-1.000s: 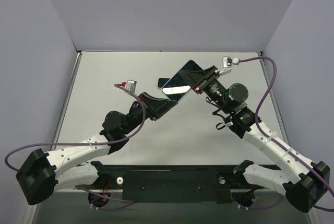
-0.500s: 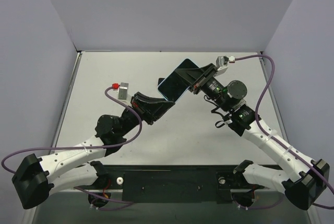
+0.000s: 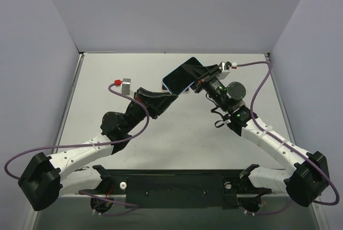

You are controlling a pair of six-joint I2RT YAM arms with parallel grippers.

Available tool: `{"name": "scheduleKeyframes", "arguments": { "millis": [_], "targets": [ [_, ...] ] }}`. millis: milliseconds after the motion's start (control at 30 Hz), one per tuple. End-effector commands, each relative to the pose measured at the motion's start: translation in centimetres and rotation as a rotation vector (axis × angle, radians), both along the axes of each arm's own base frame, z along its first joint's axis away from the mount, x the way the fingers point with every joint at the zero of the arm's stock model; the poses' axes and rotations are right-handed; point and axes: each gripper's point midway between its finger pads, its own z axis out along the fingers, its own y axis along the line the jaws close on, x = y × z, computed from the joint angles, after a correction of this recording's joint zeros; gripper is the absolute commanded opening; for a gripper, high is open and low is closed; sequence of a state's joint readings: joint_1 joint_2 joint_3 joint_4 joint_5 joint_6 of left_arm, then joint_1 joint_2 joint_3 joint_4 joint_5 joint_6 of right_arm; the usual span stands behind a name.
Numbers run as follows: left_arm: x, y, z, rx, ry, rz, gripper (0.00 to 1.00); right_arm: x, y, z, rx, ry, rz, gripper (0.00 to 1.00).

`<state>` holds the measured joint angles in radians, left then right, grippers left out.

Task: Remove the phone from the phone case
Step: Remove the phone case from the phone.

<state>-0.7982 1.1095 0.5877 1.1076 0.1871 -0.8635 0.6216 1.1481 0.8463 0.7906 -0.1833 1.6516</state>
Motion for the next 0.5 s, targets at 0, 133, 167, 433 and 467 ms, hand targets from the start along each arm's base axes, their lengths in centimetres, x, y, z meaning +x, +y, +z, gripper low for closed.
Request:
{"name": "scheduleKeyframes", "arguments": {
  "millis": [0,133,167,433,467],
  "targets": [
    [5.4,0.6,-6.6,0.173,0.170,0.191,0.00,-6.8,-1.6,10.9,0.370,-0.194,0.227,0.00],
    [5.0,0.3,-6.9,0.175,0.121,0.172,0.00,-7.4,-2.4,12.4,0.458,-0.220,0.255,0.00],
    [5.0,0.3,-7.4,0.189,0.116,0.171,0.00,-7.5,-2.4,12.4,0.455,-0.218,0.254,0.00],
    [5.4,-0.7,-10.0,0.297,0.028,0.159,0.00,-7.6,-2.7,12.5,0.494,-0.209,0.270,0.00],
    [5.1,-0.7,-9.6,0.289,-0.002,0.152,0.00,-7.7,-2.8,12.7,0.509,-0.210,0.279,0.00]
  ]
}}
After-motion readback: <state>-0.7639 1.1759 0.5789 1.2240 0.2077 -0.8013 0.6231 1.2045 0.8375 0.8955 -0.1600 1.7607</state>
